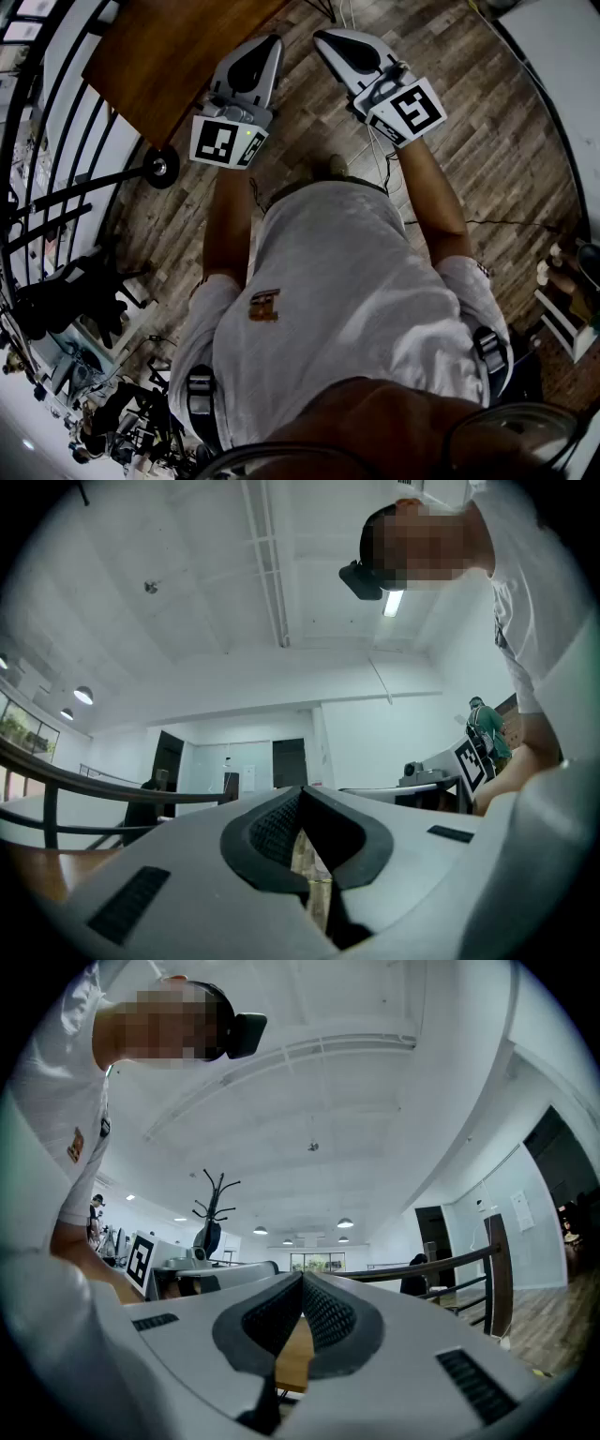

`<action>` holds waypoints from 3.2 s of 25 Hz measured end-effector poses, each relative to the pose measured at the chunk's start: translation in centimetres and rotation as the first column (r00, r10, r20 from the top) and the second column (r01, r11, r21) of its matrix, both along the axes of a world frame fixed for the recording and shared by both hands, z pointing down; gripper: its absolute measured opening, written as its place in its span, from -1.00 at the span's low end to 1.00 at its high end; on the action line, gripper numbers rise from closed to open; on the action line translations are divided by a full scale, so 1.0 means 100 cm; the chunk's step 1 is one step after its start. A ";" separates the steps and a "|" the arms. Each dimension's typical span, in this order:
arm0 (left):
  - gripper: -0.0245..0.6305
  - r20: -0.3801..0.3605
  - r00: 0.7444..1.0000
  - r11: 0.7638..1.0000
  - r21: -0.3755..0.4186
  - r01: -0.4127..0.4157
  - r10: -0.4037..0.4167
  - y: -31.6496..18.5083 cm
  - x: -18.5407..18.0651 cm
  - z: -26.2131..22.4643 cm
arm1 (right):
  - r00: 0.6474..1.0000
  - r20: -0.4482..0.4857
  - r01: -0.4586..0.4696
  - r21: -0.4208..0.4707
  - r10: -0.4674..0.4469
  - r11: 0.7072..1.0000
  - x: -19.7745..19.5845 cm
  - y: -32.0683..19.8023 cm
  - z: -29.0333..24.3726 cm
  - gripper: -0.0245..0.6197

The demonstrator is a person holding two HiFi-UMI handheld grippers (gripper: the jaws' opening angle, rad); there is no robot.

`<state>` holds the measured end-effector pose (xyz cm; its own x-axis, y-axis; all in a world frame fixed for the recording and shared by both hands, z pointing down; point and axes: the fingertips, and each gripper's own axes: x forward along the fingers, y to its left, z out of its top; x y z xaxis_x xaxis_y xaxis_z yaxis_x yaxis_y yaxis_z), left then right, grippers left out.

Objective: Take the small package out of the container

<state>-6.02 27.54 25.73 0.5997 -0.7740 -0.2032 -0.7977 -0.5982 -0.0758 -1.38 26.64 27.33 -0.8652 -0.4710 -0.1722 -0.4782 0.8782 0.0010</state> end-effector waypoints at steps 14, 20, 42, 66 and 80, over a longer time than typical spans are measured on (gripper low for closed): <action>-0.87 0.002 1.000 1.000 -0.002 0.009 -0.009 -0.006 0.007 0.003 | 0.999 0.027 0.022 -0.009 -0.022 1.000 0.009 -0.005 0.000 -0.82; -0.87 0.006 1.000 1.000 -0.006 0.031 -0.031 -0.013 0.011 0.003 | 0.999 0.033 0.014 -0.018 -0.013 1.000 0.027 -0.012 0.002 -0.82; -0.87 0.006 0.995 0.995 -0.002 0.100 -0.100 -0.047 0.033 0.008 | 0.999 0.026 0.049 -0.033 -0.048 0.998 0.067 -0.051 0.015 -0.82; -0.87 0.005 1.000 1.000 0.006 0.018 -0.018 -0.254 -0.059 0.017 | 0.999 -0.014 -0.029 -0.050 0.028 0.998 -0.022 -0.251 0.023 -0.82; -0.87 0.018 0.998 0.998 0.003 -0.057 0.057 -0.349 -0.116 0.030 | 0.993 -0.054 -0.106 -0.055 0.103 0.993 -0.076 -0.336 0.029 -0.82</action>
<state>-17.60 -7.40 28.76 0.6466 -0.7375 -0.1951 -0.7607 -0.6425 -0.0922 -9.00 -6.97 30.25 -0.8177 -0.5670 -0.0990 -0.5679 0.8228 -0.0215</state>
